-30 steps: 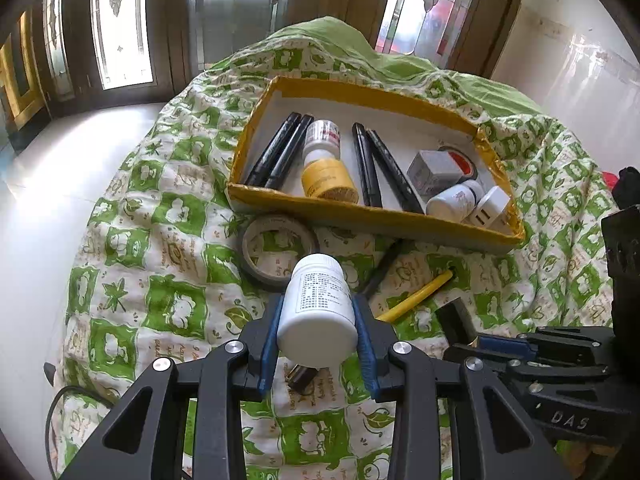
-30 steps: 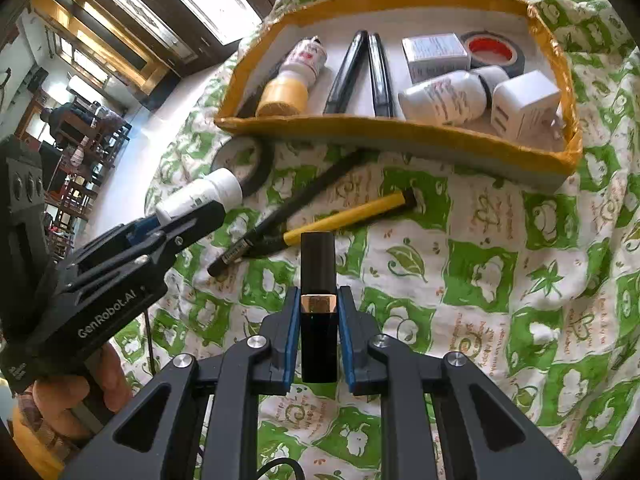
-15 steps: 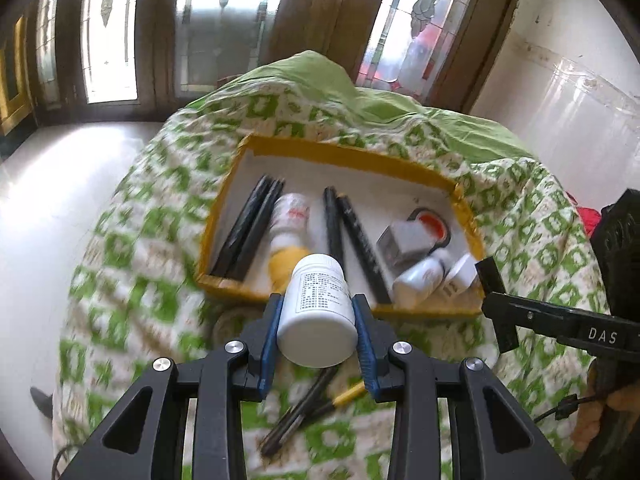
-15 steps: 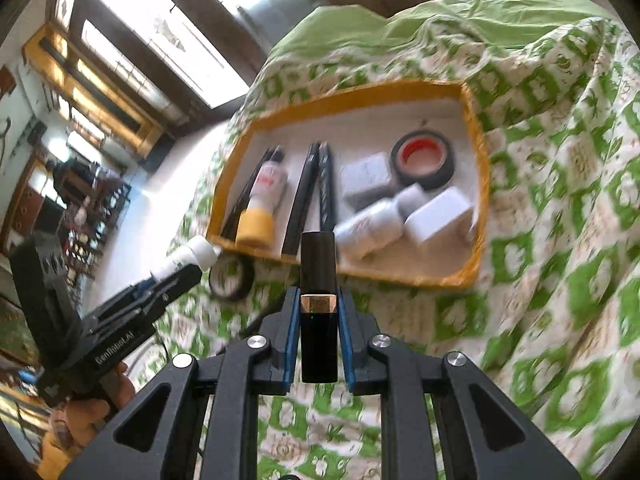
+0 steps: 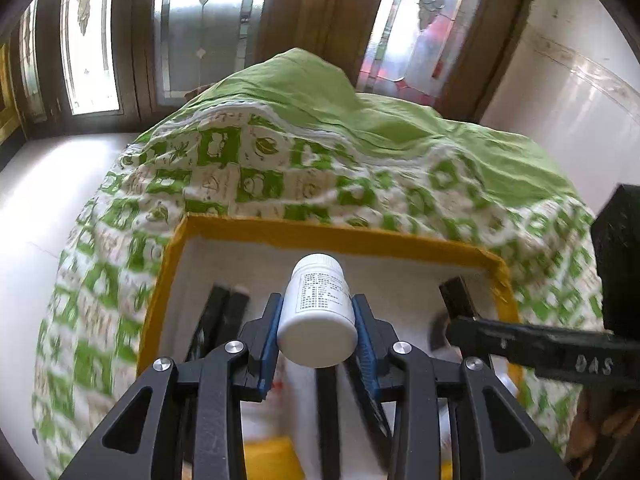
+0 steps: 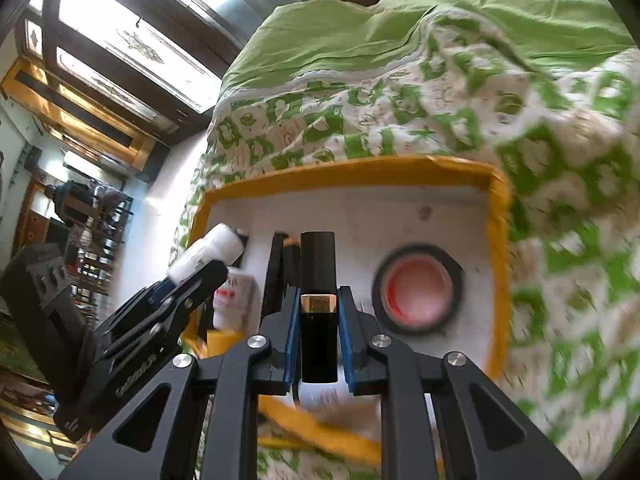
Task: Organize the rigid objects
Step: 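Lower the pill bottle into the tray with the left tool while the right tool lowers the tube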
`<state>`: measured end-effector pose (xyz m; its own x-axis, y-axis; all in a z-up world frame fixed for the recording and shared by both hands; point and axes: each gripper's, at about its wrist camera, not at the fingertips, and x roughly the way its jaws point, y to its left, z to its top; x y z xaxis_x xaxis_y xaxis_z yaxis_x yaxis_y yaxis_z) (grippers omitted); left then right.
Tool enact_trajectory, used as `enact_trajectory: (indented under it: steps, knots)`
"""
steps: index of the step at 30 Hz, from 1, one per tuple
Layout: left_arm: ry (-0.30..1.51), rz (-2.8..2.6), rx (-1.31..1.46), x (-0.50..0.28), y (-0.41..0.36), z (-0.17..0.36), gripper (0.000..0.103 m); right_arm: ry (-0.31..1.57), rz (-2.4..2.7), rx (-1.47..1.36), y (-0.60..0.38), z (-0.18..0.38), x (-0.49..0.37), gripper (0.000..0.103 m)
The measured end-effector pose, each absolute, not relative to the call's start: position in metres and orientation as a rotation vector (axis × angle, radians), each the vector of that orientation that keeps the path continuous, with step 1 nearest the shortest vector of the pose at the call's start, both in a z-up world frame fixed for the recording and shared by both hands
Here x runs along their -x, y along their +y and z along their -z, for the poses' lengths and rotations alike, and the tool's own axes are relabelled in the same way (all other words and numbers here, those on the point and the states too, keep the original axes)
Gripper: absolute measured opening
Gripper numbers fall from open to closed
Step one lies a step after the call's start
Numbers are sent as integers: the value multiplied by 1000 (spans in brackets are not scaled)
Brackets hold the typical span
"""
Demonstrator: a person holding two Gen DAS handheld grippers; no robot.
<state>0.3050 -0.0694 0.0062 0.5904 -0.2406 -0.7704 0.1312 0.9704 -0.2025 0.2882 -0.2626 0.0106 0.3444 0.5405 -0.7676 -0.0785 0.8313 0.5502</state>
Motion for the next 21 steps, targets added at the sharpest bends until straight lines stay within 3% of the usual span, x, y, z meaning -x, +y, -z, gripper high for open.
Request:
enact_trajectory:
  steps: [14, 18, 21]
  knots:
    - [932, 159, 138, -319, -63, 31, 36, 1121, -395, -342, -228, 10, -316, 19]
    - [908, 148, 164, -305, -51, 13, 66, 1081, -376, -365, -237, 4, -310, 37]
    - [883, 147, 166, -284, -45, -6, 74, 1037, -358, -399, -246, -10, -292, 46]
